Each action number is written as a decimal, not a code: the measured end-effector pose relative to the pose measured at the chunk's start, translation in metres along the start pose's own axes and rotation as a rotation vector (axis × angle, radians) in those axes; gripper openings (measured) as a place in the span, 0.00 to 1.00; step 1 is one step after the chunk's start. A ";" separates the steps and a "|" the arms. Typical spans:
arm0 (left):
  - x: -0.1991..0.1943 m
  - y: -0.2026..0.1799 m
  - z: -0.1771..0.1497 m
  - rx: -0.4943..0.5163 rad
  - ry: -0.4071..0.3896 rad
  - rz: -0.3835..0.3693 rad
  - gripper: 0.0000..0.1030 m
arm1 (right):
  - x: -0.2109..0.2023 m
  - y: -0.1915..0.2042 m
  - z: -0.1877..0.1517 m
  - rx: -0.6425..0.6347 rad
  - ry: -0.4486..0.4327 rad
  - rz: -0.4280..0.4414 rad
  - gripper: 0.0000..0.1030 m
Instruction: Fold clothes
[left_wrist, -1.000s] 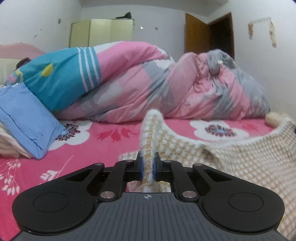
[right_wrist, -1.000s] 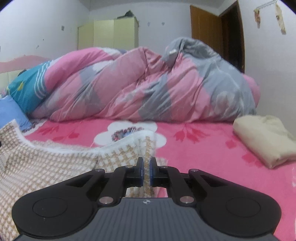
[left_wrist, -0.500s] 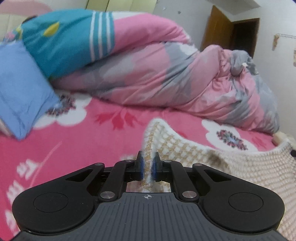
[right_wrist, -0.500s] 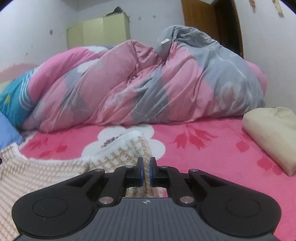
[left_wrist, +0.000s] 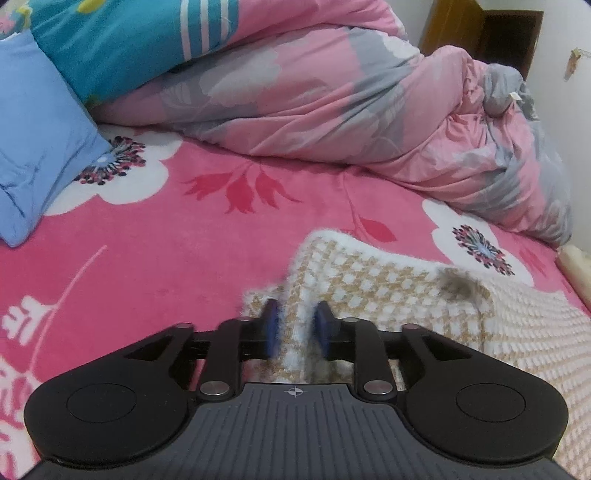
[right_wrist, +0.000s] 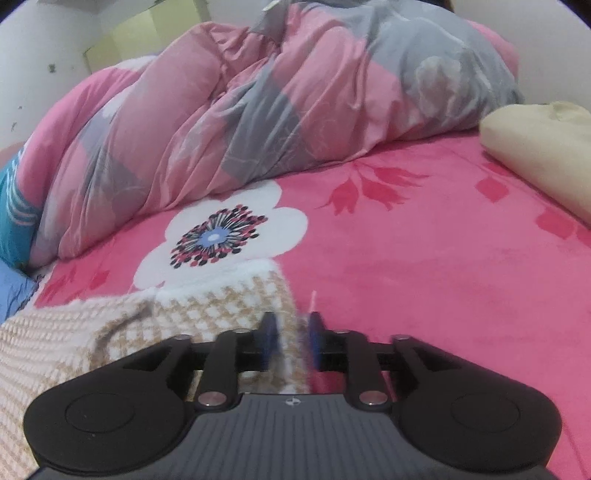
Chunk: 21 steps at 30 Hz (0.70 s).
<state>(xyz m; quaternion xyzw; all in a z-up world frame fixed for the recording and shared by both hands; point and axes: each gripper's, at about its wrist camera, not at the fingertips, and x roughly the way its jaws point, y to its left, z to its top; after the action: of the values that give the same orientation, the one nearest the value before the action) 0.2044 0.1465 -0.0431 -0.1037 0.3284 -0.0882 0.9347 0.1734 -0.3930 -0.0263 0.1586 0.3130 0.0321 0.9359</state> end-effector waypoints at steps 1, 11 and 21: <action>-0.007 -0.001 0.002 0.000 -0.011 0.019 0.36 | -0.008 -0.003 0.003 0.029 -0.011 0.004 0.29; -0.074 -0.074 -0.024 0.191 -0.048 -0.156 0.90 | -0.097 0.057 -0.004 -0.121 -0.033 0.161 0.29; -0.028 -0.118 -0.070 0.297 -0.005 -0.133 0.97 | -0.033 0.076 -0.004 -0.086 0.090 0.111 0.34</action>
<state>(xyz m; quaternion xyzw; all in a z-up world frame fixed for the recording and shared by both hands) 0.1270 0.0295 -0.0499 0.0137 0.3020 -0.1972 0.9326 0.1472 -0.3254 0.0139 0.1337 0.3440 0.1046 0.9235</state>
